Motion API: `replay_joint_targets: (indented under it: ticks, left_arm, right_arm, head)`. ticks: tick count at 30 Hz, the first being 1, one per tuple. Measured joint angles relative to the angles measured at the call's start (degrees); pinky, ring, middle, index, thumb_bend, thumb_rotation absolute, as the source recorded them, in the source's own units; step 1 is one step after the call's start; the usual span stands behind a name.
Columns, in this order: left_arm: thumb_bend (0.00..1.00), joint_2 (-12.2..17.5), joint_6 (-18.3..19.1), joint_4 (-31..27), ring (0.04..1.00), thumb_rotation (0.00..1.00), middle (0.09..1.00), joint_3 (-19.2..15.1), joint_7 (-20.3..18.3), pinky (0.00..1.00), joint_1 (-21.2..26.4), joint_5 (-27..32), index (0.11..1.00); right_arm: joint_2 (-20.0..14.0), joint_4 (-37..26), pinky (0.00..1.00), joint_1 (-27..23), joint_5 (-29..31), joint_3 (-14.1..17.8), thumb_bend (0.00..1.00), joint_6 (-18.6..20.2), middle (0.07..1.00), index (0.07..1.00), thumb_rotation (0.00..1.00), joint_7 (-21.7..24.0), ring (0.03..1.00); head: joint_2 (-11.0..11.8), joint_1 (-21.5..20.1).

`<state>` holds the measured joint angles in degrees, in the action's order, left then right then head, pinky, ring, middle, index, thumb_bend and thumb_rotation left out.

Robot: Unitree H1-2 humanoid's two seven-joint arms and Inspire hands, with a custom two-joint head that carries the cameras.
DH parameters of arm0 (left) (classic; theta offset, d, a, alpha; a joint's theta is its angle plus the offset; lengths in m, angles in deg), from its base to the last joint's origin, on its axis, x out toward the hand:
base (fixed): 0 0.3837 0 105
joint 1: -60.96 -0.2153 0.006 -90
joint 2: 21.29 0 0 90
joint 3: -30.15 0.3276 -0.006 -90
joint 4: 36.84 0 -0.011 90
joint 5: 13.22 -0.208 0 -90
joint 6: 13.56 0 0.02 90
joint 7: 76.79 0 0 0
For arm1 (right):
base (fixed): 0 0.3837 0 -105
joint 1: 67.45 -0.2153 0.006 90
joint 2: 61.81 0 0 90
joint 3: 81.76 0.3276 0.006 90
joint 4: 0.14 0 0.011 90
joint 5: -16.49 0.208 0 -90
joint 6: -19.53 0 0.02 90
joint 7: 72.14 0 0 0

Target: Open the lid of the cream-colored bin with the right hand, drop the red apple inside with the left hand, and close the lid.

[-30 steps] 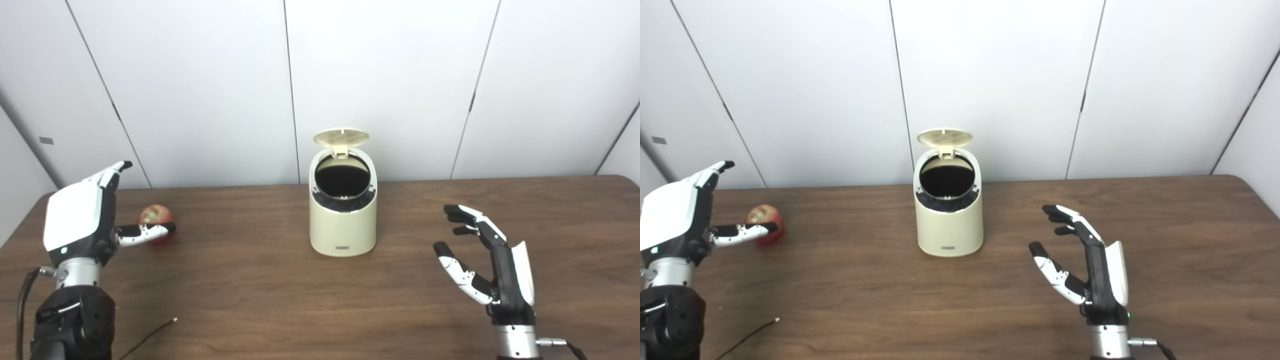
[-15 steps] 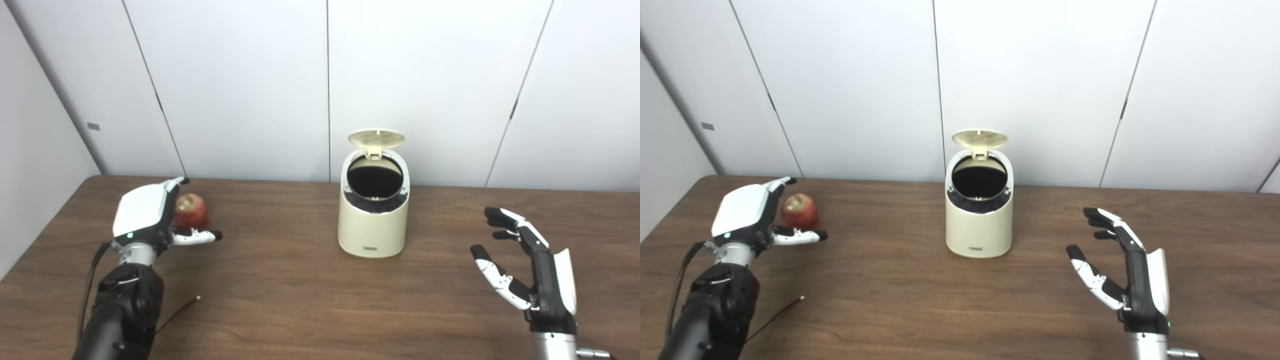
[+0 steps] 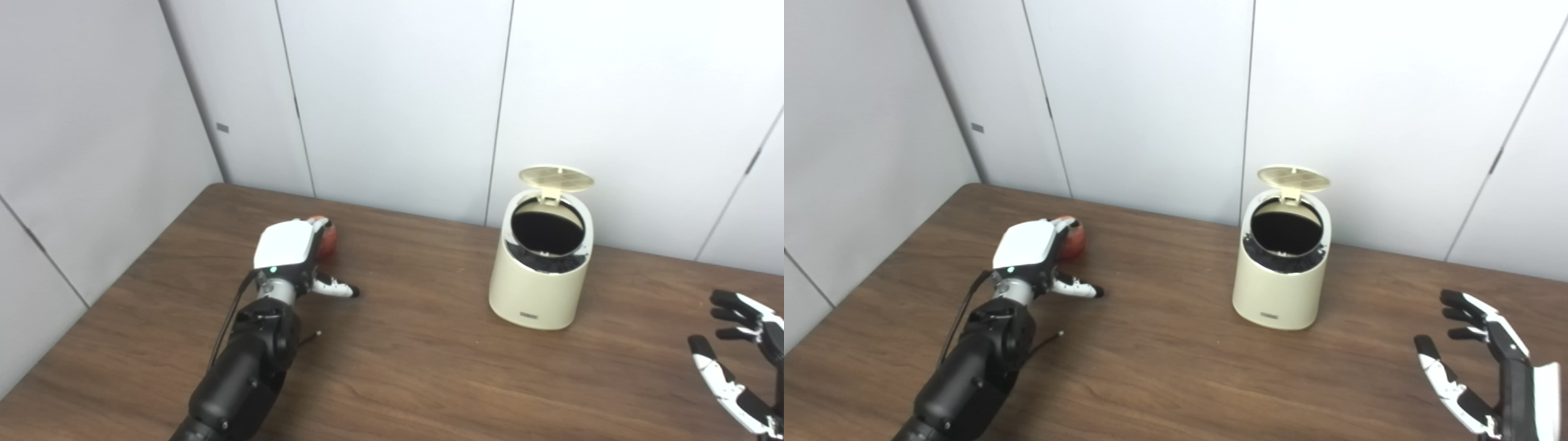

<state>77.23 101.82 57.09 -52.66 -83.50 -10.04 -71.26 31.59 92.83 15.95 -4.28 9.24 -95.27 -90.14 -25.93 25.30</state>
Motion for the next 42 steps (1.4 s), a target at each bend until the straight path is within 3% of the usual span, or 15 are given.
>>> replay_joint_targets:
  ticks: [5, 13, 30, 36, 42]
  left_arm:
    - [1.00, -0.9, 0.8, 1.4, 0.936, 0.43, 0.916, 0.2, 1.9, 0.89, 1.0, -1.9, 0.913]
    - [1.00, -1.8, 0.9, 1.6, 0.941, 0.45, 0.921, -0.9, 3.1, 0.92, 1.0, -4.8, 0.928]
    - [1.00, -1.8, 0.9, -0.2, 0.911, 0.40, 0.902, -2.6, 4.1, 0.85, 1.4, -6.6, 0.888]
    - [1.00, -1.7, 1.0, 2.5, 0.829, 0.29, 0.873, -3.0, -0.5, 0.68, 4.2, -8.7, 0.883]
    - [1.00, -1.7, 1.0, 6.4, 0.812, 0.24, 0.859, -3.0, -3.8, 0.67, 7.2, -11.6, 0.871]
  right_arm:
    - [0.0, -0.1, 0.50, 0.2, 2.0, 0.9, 0.22, 0.0, 0.696, 0.673, 0.55, 1.6, 0.660]
    - [-0.2, 0.7, 0.49, -0.1, 3.2, 1.3, 0.34, 0.0, 0.698, 0.669, 0.74, 1.8, 0.658]
    - [-0.1, 1.0, 0.46, -0.3, 2.8, 1.6, 0.50, 0.0, 0.679, 0.663, 0.85, 2.4, 0.636]
    - [-0.1, 0.9, 0.44, -0.3, 2.4, 1.6, 0.54, 0.0, 0.674, 0.656, 0.87, 2.4, 0.624]
    - [-0.1, 0.9, 0.45, -0.3, 2.2, 1.6, 0.56, 0.0, 0.677, 0.659, 0.88, 2.3, 0.628]
  head:
    - [1.2, 2.6]
    - [1.9, 3.1]
    - [1.9, 2.7]
    - [1.8, 2.2]
    - [1.8, 2.2]
